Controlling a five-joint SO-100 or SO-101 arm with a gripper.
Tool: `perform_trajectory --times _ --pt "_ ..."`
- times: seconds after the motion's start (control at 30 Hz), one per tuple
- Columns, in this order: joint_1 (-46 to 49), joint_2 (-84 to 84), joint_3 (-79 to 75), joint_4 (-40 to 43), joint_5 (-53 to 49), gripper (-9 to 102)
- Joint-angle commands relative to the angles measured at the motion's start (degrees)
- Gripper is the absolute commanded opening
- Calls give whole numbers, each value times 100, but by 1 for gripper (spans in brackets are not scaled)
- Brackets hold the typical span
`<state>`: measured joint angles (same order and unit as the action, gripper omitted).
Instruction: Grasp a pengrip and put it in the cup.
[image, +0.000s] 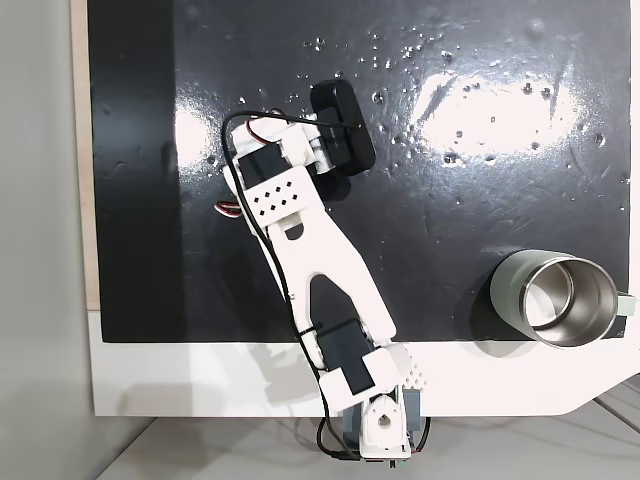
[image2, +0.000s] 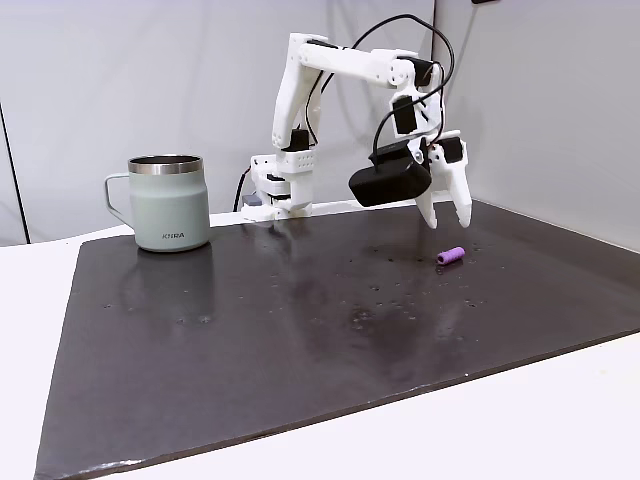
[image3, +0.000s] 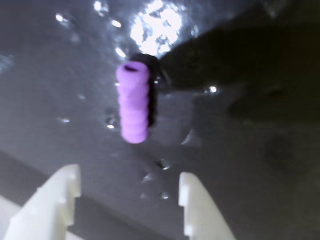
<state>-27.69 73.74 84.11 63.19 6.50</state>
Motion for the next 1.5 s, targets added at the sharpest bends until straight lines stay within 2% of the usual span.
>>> perform_trajectory --times 0.0,0.7,1.03,1.17,1.33,1.47 --pt "70 -193 -466 0 0 25" --pt "527 -1371 -1204 -158 88 19" --pt "536 -1494 -1354 -26 88 3" --pt "536 -1459 -1345 35 79 1" --pt "677 -940 -1371 501 -9 0" --pt "888 -255 -1600 1292 -185 0"
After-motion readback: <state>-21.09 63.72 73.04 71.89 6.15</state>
